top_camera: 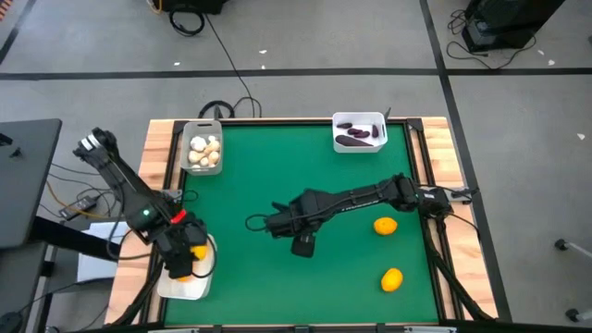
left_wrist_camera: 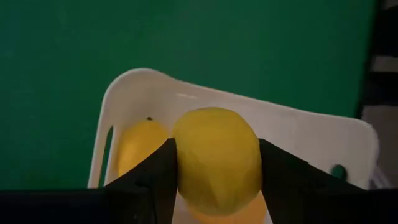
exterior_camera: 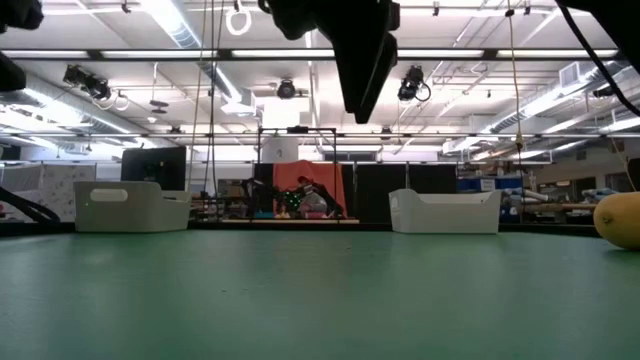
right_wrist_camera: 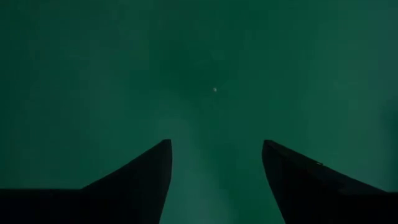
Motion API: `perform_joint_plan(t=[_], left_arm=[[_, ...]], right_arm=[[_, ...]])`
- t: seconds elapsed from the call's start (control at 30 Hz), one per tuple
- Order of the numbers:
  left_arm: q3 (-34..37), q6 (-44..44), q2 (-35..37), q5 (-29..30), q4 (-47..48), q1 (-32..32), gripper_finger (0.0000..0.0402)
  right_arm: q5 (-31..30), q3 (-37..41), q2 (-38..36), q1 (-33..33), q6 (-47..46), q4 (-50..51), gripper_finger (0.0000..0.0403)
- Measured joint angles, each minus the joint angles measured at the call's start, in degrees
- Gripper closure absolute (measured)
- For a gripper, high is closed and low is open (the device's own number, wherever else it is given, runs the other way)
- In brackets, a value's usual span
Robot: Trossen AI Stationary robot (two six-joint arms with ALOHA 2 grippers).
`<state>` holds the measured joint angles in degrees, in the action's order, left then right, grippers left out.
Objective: Sort produce into baskets
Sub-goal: Put the lemon into the bottom white bin
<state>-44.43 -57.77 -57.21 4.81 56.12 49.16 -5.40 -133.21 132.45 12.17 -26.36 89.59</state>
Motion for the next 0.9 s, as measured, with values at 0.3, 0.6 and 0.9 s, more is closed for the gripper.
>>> perform_joint_plan(t=[0.3, 0.6, 0.9], left_arm=[[2.6, -2.2, -1.7, -0.2, -3.0, 0.4, 0.0116], [2.3, -5.5, -1.6, -0.2, -2.3, 0.4, 0.005], [-3.0, -5.5, -1.3, 7.3, -0.1, 0.4, 0.0078]], right_arm=[[0.5, 0.0, -1.8, 0.6, -5.8, 0.4, 0.0144], [-1.0, 1.1, -5.6, 2.0, -7.9, 0.4, 0.0144], [2.1, 18.1, -16.0, 1.1, -4.1, 0.4, 0.0144]])
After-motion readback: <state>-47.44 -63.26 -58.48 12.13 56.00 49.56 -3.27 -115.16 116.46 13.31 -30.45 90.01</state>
